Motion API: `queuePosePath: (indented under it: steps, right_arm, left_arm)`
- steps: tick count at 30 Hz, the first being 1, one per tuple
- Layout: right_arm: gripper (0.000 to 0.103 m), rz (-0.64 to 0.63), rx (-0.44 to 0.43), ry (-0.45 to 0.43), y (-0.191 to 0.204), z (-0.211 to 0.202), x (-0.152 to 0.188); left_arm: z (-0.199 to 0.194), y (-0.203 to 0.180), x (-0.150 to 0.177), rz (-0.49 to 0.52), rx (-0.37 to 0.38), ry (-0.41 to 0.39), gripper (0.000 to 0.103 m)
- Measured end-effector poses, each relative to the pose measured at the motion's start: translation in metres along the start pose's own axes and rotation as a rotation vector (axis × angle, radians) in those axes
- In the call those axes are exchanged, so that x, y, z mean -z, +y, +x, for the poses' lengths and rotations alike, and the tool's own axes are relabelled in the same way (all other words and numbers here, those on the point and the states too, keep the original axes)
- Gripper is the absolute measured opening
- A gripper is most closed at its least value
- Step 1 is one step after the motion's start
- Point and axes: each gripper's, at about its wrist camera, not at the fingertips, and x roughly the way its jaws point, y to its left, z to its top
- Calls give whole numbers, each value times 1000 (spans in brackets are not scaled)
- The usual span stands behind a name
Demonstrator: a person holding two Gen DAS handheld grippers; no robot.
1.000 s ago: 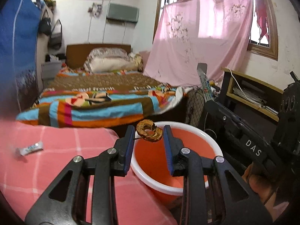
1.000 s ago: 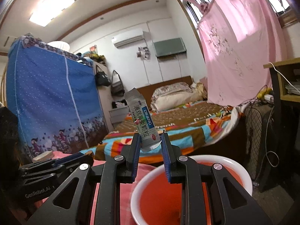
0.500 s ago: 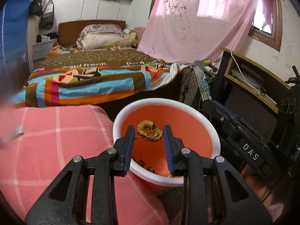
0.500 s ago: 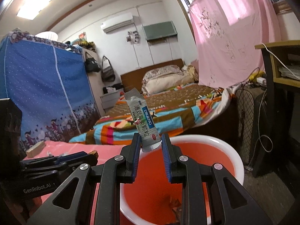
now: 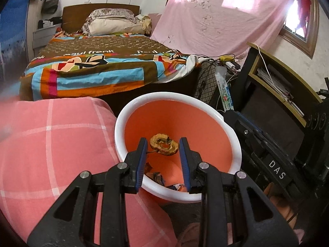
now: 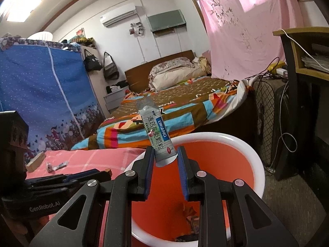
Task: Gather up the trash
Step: 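Open both grippers to drop the peel and tube into the bucket, then move both tools back over the grey cloth bundle and white tube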
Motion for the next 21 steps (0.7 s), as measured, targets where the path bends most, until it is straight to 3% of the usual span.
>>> queuePosePath:
  steps: [5, 21]
  right_arm:
    - [22, 12, 7, 14, -3, 2, 1]
    - [44, 16, 15, -7, -1, 0, -3]
  left_arm:
    - [0, 0, -2, -3, -5, 2, 35]
    - [-12, 19, -5, -57, -30, -38, 49]
